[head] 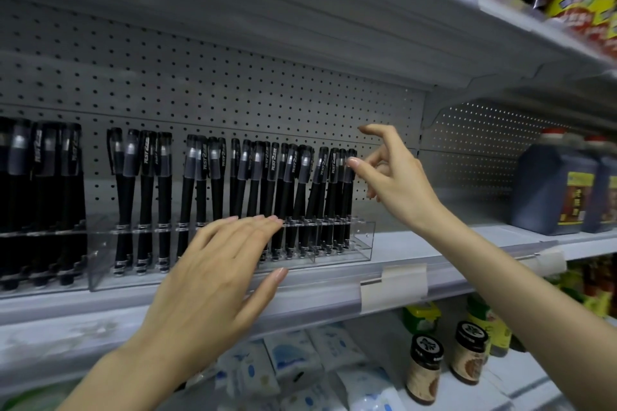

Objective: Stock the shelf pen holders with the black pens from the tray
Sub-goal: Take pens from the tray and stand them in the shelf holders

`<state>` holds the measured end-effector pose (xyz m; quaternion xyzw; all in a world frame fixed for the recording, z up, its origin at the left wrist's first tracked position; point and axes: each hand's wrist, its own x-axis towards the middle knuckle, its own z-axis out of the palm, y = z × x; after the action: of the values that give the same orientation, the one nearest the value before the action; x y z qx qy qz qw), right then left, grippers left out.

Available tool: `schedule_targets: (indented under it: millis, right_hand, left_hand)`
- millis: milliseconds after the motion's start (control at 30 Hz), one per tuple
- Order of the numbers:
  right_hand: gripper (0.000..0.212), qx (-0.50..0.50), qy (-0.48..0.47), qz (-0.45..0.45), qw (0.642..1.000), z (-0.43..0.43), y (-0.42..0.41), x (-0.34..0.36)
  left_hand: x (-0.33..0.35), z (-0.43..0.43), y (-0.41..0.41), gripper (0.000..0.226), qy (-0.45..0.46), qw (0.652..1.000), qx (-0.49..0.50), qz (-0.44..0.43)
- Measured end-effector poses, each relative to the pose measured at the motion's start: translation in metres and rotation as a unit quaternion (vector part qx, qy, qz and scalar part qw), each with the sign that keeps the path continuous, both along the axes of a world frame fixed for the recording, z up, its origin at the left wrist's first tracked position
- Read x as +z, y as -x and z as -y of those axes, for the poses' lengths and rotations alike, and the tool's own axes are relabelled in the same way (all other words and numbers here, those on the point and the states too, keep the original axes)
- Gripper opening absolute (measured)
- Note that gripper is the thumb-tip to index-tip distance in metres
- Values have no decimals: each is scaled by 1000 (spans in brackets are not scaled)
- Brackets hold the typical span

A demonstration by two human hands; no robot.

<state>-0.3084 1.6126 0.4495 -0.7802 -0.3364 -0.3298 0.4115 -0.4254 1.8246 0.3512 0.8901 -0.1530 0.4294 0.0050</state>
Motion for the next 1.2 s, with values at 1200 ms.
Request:
schedule_targets:
  millis: [1200]
  right_hand:
    - [38, 229, 415, -392, 789, -92, 233, -344]
  left_hand:
    - [-216, -105, 287, 72, 326, 880, 170, -301]
